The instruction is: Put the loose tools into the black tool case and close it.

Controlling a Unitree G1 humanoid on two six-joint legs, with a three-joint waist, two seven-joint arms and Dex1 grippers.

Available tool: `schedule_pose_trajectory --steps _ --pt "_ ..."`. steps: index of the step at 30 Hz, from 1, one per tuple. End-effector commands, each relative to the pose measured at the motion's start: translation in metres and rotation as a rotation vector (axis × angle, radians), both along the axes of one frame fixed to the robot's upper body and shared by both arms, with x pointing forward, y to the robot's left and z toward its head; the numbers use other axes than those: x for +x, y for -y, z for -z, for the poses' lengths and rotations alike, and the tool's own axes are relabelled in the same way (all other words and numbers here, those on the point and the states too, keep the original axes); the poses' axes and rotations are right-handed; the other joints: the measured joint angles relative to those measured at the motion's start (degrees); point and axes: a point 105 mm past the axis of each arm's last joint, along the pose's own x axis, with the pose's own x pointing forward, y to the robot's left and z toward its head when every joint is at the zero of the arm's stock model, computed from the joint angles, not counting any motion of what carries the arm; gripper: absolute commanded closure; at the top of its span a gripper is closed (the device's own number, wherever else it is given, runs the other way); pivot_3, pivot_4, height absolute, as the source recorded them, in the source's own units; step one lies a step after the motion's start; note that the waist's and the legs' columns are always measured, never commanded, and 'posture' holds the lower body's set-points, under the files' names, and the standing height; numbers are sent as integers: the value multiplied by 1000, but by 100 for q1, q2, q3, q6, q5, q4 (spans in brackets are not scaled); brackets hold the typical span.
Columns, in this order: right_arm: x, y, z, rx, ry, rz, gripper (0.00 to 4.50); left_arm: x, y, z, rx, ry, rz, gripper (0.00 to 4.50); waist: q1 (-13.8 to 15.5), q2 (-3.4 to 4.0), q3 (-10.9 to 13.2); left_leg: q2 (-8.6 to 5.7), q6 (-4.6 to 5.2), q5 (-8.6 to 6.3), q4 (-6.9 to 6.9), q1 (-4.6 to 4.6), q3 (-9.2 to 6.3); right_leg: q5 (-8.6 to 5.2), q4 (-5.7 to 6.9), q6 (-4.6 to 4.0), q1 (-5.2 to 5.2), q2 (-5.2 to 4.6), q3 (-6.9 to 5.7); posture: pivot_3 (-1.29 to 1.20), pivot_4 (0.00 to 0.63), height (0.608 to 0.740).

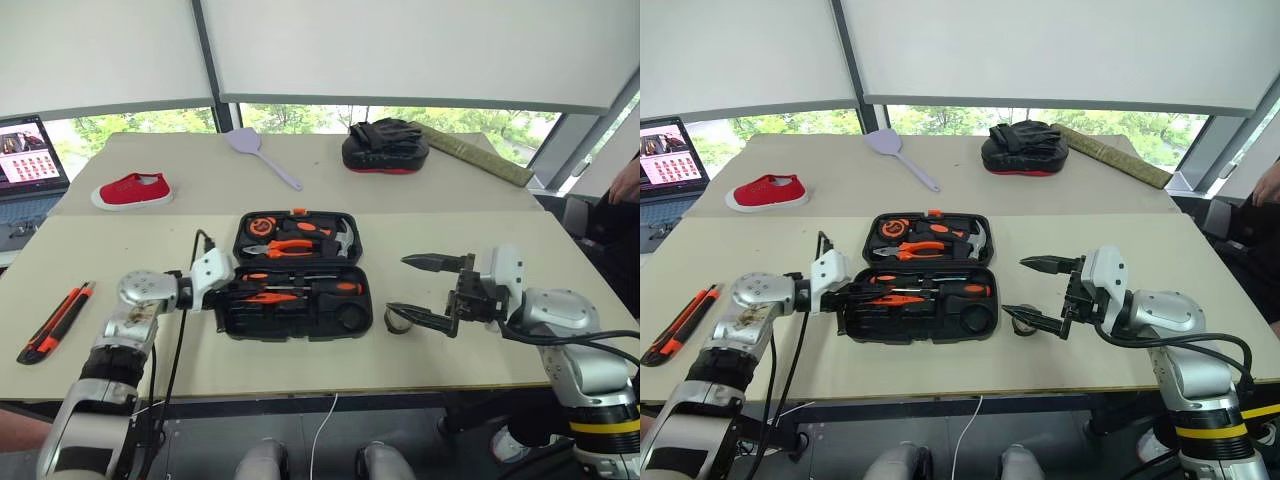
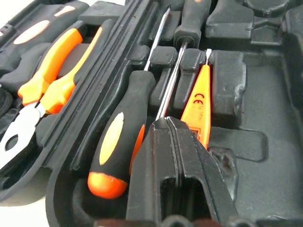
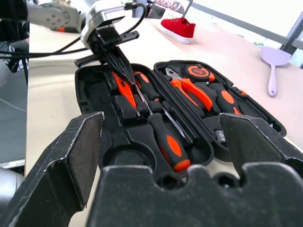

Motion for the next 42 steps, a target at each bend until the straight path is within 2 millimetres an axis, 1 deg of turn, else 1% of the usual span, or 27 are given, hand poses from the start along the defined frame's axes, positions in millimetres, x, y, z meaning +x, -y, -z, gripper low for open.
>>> schedule_pose_trajectory --steps 1,2,3,5,6,7,8,9,10,11,12,13,15,17,18,19,21,22,25,27,29,33,35,38,39,41,42 --pt "-1 2 -13 61 118 12 0 -22 -40 -39 -131 111 -86 3775 -40 -10 5 2 0 0 -1 -5 -1 0 -1 0 -5 2 -3 0 150 740" --pt "-2 2 -13 83 132 15 0 -31 -55 -41 -138 122 -135 3347 -76 -12 6 9 0 -1 -1 -5 -1 1 -3 -2 -5 6 -2 0 150 740" --pt "-3 2 -13 103 137 13 0 -38 -67 -42 -137 125 -184 3049 -91 -13 7 8 1 -2 -4 -6 -7 1 -2 -2 -5 5 -3 0 150 740" --pt "-7 0 -8 119 143 -8 0 -54 -96 -46 -164 153 -330 2217 -99 -12 7 10 1 -3 -10 -4 -14 1 -5 -3 -7 3 -2 0 150 740" --pt "-9 0 -6 119 146 -16 0 -59 -103 -47 -176 160 -376 1897 -95 -12 7 9 1 -3 -13 -2 -20 0 -6 -3 -7 -2 -2 0 150 740" --pt "-13 -1 -8 171 170 -35 0 -69 -119 -47 -187 175 -463 1512 -78 -12 7 8 1 -3 -14 1 -24 0 -7 -2 -5 -5 -2 0 150 740" --pt "-15 -1 -9 203 182 -46 0 -80 -132 -45 -195 179 -538 1124 -70 -13 7 7 1 -3 -14 2 -26 -1 -9 -1 -3 -8 -2 0 150 740" --pt "-17 0 -9 224 190 -53 0 -88 -141 -44 -198 182 -587 771 -64 -13 7 8 0 -3 -14 2 -27 -1 -12 0 -1 -9 -4 0 150 740" --pt "-20 -2 -6 229 167 -70 0 -99 -152 -40 -197 180 -657 393 -59 -13 7 12 0 -3 -14 3 -29 -1 -13 2 0 -15 -4 0 150 740" --pt "-28 -6 -1 230 123 -134 0 -117 -167 -29 -174 156 -749 44 -59 -13 7 11 -1 -3 -14 5 -29 -3 -12 4 0 -20 -5 0 150 740" --pt "-34 -10 2 232 97 -171 0 -136 -181 -20 -165 131 -846 44 -67 -14 7 12 -5 -6 -14 5 -30 -4 -15 3 -2 -28 -7 0 150 740" --pt "-38 -12 4 234 81 -194 0 -150 -190 -15 -156 114 -913 44 -78 -14 6 12 -25 -19 -14 7 -29 -11 -17 -9 -1 -32 -6 0 150 740" --pt "-47 -18 8 238 91 -226 0 -187 -214 -12 -210 141 -1118 44 -83 -16 6 9 -24 -26 -15 8 -28 -21 -20 -27 -2 -40 -5 0 150 740" --pt "-54 -23 11 249 99 -232 0 -221 -232 -11 -253 167 -1289 44 -82 -27 1 13 -36 -34 -15 7 -31 -29 -22 -24 -6 -39 -6 0 150 740" --pt "-56 -25 11 257 101 -225 0 -232 -238 -9 -263 170 -1348 44 -74 -31 0 20 -47 -40 -15 10 -34 -51 -22 3 -10 -36 -9 0 150 740" --pt "-57 -25 11 258 102 -214 0 -241 -243 -7 -266 163 -1390 44 -55 -36 -3 23 -55 -44 -15 14 -37 -53 -22 4 -14 -35 -12 0 150 740" --pt "-59 -25 11 267 108 -187 0 -252 -248 -7 -274 164 -1442 44 36 -40 -6 32 -64 -49 -16 21 -35 -56 -24 3 -14 -40 -22 0 150 740" --pt "-60 -25 11 269 110 -175 0 -254 -250 -8 -288 170 -1462 44 61 -39 -7 33 -65 -50 -15 21 -33 -56 -26 3 -14 -41 -22 0 150 740" --pt "-59 -26 10 274 110 -154 0 -242 -251 -11 -310 145 -1462 44 89 -36 -8 57 -67 -51 -16 12 -14 -56 -36 3 -15 -43 -25 0 150 740" --pt "-57 -28 9 272 110 -159 0 -224 -250 -15 -334 114 -1438 44 86 -45 -14 71 -67 -52 -16 8 -8 -56 -39 2 -17 -37 -29 0 150 740" --pt "-55 -31 6 270 112 -173 0 -201 -250 -20 -316 79 -1409 44 93 -62 -25 83 -68 -52 -16 8 -9 -56 -38 1 -17 -31 -44 0 150 740" --pt "-50 -37 0 268 121 -190 0 -154 -248 -27 -251 -62 -1334 44 63 -68 -29 95 -71 -52 -17 9 8 -45 -36 -15 -24 -32 -54 0 150 740" --pt "-49 -41 -2 264 122 -207 0 -132 -250 -31 -201 -104 -1323 44 62 -68 -31 92 -74 -50 -17 9 14 -41 -29 -23 -33 -30 -57 0 150 740" --pt "-49 -46 -6 262 128 -229 0 -110 -253 -30 -140 -175 -1313 44 30 -83 -42 94 -83 -55 -22 8 30 -38 -31 -33 -43 -27 -57 0 150 740" --pt "-49 -47 -8 261 133 -235 0 -101 -253 -30 -121 -190 -1304 44 28 -87 -43 92 -92 -61 -22 10 38 -24 -28 -53 -39 -26 -54 0 150 740" --pt "-48 -48 -10 260 138 -240 0 -89 -260 -31 -84 -194 -1331 44 -4 -90 -44 90 -93 -62 -22 -1 63 -13 -23 -40 -39 -12 -50 0 150 740" --pt "-48 -49 -10 258 136 -245 0 -82 -260 -28 -89 -222 -1330 44 -13 -91 -44 94 -93 -63 -22 2 78 -12 -20 -39 -37 -10 -49 0 150 740"
